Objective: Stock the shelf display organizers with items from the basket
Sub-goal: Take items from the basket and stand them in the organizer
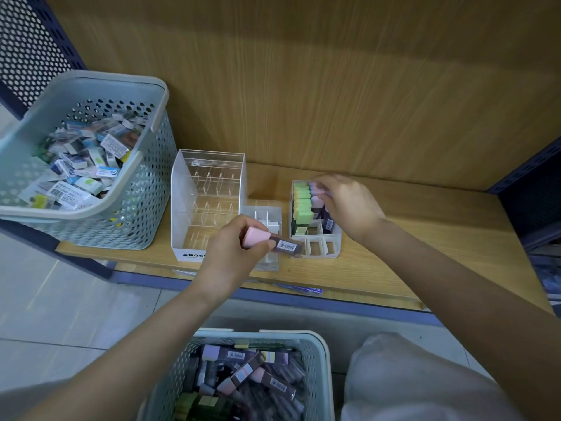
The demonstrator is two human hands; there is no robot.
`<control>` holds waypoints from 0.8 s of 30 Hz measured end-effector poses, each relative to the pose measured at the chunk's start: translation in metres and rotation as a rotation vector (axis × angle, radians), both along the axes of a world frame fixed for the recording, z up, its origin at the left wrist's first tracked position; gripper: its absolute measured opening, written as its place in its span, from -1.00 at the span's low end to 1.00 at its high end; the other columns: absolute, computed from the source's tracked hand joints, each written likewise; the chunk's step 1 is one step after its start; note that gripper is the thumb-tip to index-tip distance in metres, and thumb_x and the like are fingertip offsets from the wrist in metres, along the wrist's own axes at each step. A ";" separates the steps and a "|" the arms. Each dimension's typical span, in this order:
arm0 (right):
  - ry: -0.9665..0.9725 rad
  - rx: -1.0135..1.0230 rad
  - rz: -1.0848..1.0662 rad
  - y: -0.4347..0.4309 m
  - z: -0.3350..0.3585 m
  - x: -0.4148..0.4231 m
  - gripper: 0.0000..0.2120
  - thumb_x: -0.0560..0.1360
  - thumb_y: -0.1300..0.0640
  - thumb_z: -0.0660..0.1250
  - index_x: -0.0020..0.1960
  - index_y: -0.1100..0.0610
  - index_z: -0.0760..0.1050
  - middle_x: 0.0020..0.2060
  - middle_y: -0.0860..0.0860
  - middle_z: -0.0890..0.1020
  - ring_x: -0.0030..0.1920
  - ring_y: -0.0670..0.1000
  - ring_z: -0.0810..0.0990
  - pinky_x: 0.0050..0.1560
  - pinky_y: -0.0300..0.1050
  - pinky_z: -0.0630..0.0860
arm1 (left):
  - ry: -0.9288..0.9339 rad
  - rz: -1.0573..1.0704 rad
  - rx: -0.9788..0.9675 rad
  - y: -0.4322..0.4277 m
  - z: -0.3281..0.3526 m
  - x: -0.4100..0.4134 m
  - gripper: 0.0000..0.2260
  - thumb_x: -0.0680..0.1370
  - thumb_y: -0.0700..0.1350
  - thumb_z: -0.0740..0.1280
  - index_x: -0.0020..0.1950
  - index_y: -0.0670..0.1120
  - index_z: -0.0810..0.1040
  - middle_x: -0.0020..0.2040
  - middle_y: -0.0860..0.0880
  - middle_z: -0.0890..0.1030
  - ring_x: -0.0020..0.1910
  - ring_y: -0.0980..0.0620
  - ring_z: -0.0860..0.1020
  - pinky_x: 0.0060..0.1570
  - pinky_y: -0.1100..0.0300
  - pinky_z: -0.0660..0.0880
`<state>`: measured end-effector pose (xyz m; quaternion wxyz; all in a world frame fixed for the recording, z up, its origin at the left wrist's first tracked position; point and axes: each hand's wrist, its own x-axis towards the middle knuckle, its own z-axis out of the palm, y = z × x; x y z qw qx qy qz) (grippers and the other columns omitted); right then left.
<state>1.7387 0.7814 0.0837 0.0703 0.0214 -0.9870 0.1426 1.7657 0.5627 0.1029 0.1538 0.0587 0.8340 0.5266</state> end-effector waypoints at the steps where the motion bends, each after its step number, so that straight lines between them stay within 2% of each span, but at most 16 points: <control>1: 0.045 -0.126 -0.008 -0.005 0.008 0.005 -0.73 0.56 0.26 0.23 0.25 0.16 0.48 0.09 0.05 0.57 0.07 0.04 0.56 0.08 -0.02 0.49 | 0.034 0.004 -0.011 0.001 0.001 -0.001 -0.80 0.47 -0.20 0.41 -0.17 0.05 0.43 -0.22 0.10 0.54 -0.29 0.13 0.49 -0.39 0.45 0.39; 3: 0.069 -0.395 0.054 -0.020 0.026 0.019 -0.74 0.54 0.21 0.29 0.22 0.12 0.49 0.02 -0.02 0.55 -0.04 -0.08 0.57 0.06 -0.15 0.51 | 0.096 0.013 -0.013 0.003 0.003 -0.003 -0.75 0.44 -0.20 0.44 -0.18 0.05 0.40 -0.22 0.10 0.56 -0.28 0.14 0.50 -0.32 0.41 0.40; 4: 0.019 -0.507 0.107 -0.027 0.036 0.026 -0.73 0.52 0.19 0.32 0.22 0.09 0.49 0.02 -0.04 0.54 -0.07 -0.12 0.57 0.02 -0.23 0.51 | 0.129 0.011 -0.014 0.004 0.005 -0.003 -0.73 0.43 -0.20 0.46 -0.18 0.05 0.39 -0.23 0.08 0.57 -0.29 0.17 0.51 -0.31 0.40 0.40; 7: -0.186 -0.659 0.215 -0.043 0.056 0.042 -0.70 0.47 0.13 0.40 0.19 0.03 0.53 0.01 -0.05 0.59 -0.08 -0.14 0.57 -0.07 -0.34 0.49 | 0.215 -0.023 -0.006 0.012 0.012 -0.003 -0.64 0.38 -0.18 0.51 -0.17 0.06 0.31 -0.27 0.05 0.58 -0.37 0.28 0.49 -0.33 0.43 0.39; 10: -0.176 -0.617 0.204 -0.042 0.061 0.048 -0.84 0.44 0.24 0.43 0.01 0.13 0.62 -0.19 -0.09 0.64 -0.15 -0.14 0.55 -0.13 -0.39 0.44 | 0.276 -0.093 -0.025 0.021 0.019 -0.002 -0.63 0.40 -0.16 0.49 -0.16 0.05 0.27 -0.26 0.02 0.59 -0.35 0.33 0.48 -0.32 0.49 0.37; 13: -0.083 -0.513 0.108 -0.027 0.063 0.047 -0.86 0.42 0.24 0.44 -0.03 0.14 0.64 -0.23 -0.12 0.63 -0.16 -0.19 0.53 -0.13 -0.43 0.43 | 0.388 -0.189 -0.072 0.027 0.020 -0.006 -0.79 0.48 -0.13 0.41 -0.10 0.00 0.37 -0.19 0.09 0.55 -0.21 0.27 0.49 -0.25 0.45 0.37; 16: 0.022 -0.467 -0.029 -0.002 0.065 0.042 -0.92 0.44 0.18 0.43 -0.08 0.06 0.62 -0.27 -0.24 0.58 -0.21 -0.31 0.53 -0.14 -0.48 0.42 | 0.513 -0.275 -0.151 0.035 0.012 -0.022 -0.97 0.56 -0.16 0.29 -0.05 -0.04 0.47 -0.09 0.05 0.48 -0.08 0.18 0.46 -0.09 0.31 0.39; 18: 0.057 -0.471 -0.110 0.012 0.061 0.037 -0.94 0.44 0.19 0.42 -0.13 0.04 0.60 -0.31 -0.26 0.57 -0.25 -0.32 0.54 -0.17 -0.50 0.40 | 0.526 -0.315 -0.210 0.041 0.002 -0.036 -0.92 0.58 -0.17 0.25 0.04 -0.08 0.51 -0.01 0.00 0.48 0.01 0.09 0.48 0.06 0.15 0.43; 21: 0.028 -0.423 -0.163 0.021 0.047 0.031 -0.93 0.45 0.19 0.41 -0.10 0.05 0.61 -0.29 -0.15 0.62 -0.23 -0.19 0.58 -0.10 -0.33 0.48 | 0.527 -0.391 -0.303 0.051 -0.014 -0.051 -0.80 0.59 -0.20 0.23 0.21 -0.15 0.49 0.14 -0.07 0.48 0.15 -0.03 0.46 0.19 0.02 0.39; 24: -0.036 -0.318 -0.141 0.021 0.027 0.025 -0.90 0.47 0.18 0.39 -0.02 0.09 0.61 -0.16 -0.03 0.64 -0.15 -0.05 0.59 -0.02 -0.10 0.52 | 0.546 -0.465 -0.402 0.059 -0.026 -0.059 -0.69 0.60 -0.18 0.22 0.35 -0.17 0.40 0.30 -0.09 0.42 0.32 -0.05 0.35 0.31 0.09 0.27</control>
